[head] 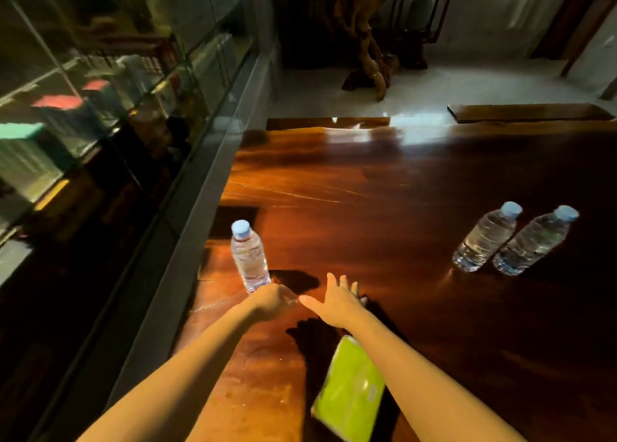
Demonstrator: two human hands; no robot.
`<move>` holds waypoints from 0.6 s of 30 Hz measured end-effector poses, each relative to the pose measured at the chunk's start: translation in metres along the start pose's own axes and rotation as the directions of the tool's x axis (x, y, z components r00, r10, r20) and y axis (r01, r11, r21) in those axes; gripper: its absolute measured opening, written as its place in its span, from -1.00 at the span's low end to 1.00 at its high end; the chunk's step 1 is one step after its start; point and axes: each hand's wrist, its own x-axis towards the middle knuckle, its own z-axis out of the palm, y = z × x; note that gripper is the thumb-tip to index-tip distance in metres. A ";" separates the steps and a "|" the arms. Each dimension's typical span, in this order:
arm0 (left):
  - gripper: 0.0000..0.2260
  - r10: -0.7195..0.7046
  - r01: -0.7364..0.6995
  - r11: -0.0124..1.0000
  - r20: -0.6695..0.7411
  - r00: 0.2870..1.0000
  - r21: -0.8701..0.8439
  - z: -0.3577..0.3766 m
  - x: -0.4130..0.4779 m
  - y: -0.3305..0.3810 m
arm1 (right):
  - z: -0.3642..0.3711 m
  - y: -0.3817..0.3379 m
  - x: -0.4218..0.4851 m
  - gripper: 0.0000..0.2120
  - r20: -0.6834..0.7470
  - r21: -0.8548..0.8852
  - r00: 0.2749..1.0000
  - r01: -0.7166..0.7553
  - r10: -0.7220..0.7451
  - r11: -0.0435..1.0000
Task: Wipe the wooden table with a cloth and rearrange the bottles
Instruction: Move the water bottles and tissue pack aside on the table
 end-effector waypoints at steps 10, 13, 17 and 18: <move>-0.36 -0.277 0.216 0.944 -0.243 0.930 -0.250 -0.041 -0.002 -0.091 | 0.022 -0.094 0.019 -0.03 -0.029 0.019 0.998 0.057 -0.056 0.998; -0.15 -0.257 0.113 0.910 -0.327 0.910 -0.399 -0.052 0.009 -0.093 | 0.020 -0.108 0.027 -0.03 -0.054 0.039 0.997 0.058 -0.056 0.998; -0.16 -0.091 -0.147 0.834 -0.395 0.914 -0.532 -0.066 0.024 -0.083 | 0.019 -0.116 0.038 -0.03 -0.102 0.089 0.994 0.059 -0.050 0.994; -0.22 -0.049 -0.194 0.824 -0.407 0.912 -0.533 -0.067 0.027 -0.081 | 0.019 -0.116 0.041 -0.03 -0.107 0.090 0.993 0.052 -0.042 0.995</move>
